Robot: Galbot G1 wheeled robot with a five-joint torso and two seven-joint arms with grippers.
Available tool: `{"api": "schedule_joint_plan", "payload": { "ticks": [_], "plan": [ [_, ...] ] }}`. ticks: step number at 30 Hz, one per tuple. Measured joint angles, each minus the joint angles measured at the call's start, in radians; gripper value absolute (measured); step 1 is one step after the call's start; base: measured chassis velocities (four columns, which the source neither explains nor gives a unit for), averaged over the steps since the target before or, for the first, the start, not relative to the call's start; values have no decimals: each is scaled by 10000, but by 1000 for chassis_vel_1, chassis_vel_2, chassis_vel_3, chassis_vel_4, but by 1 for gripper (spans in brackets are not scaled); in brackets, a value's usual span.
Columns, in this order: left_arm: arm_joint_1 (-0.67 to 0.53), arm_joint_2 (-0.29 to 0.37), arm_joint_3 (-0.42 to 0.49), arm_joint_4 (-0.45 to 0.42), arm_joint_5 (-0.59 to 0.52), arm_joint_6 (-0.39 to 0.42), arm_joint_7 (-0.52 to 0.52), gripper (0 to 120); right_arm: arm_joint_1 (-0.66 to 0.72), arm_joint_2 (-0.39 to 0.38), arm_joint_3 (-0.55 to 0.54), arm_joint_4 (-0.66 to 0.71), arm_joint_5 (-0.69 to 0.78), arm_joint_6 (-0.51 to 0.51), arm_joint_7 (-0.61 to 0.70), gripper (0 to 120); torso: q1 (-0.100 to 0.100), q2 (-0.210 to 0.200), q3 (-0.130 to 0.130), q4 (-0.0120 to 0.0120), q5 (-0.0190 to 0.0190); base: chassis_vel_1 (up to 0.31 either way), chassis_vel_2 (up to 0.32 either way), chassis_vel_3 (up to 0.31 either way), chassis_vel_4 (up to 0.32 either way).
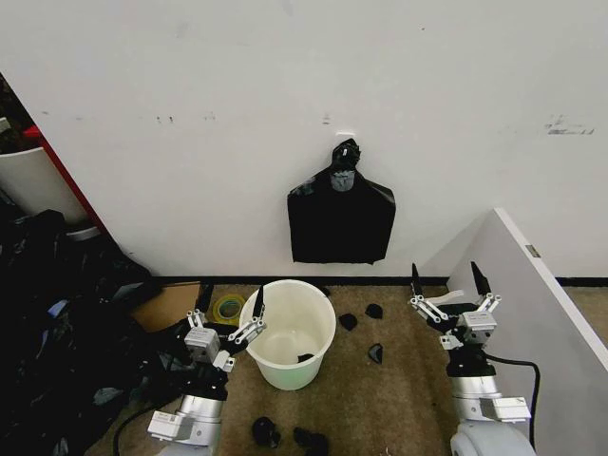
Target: Place the garbage bag over the trash bin.
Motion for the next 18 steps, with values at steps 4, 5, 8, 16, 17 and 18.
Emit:
{"api": "schedule_joint_plan", "payload": {
  "ticks": [4,5,8,16,17,18],
  "plan": [
    [-67,-19,-7,8,-24,0,-91,100,-101,-52,-127,171,730,-404,120,100,0,0,0,0,0,0,0,0,0],
    [-72,-27,3,29,-27,-1,-98,100,-139,-91,-192,294,1058,-657,242,100,0,0,0,0,-1,0,0,0,0],
    [-96,-21,28,95,-31,-14,-108,100,-146,-112,-229,457,1458,-976,391,100,0,0,0,0,-2,0,0,0,0],
    [-250,84,83,300,-110,129,-318,100,78,21,88,8,-296,-443,435,100,0,0,0,0,0,0,0,0,0],
    [-248,86,86,291,-130,183,-355,100,94,42,110,-21,-500,-353,410,100,1,0,0,0,0,0,0,0,0],
    [-246,86,85,278,-144,238,-395,100,107,52,107,-32,-685,-309,384,100,0,0,0,0,0,0,0,0,0]
  ]
}}
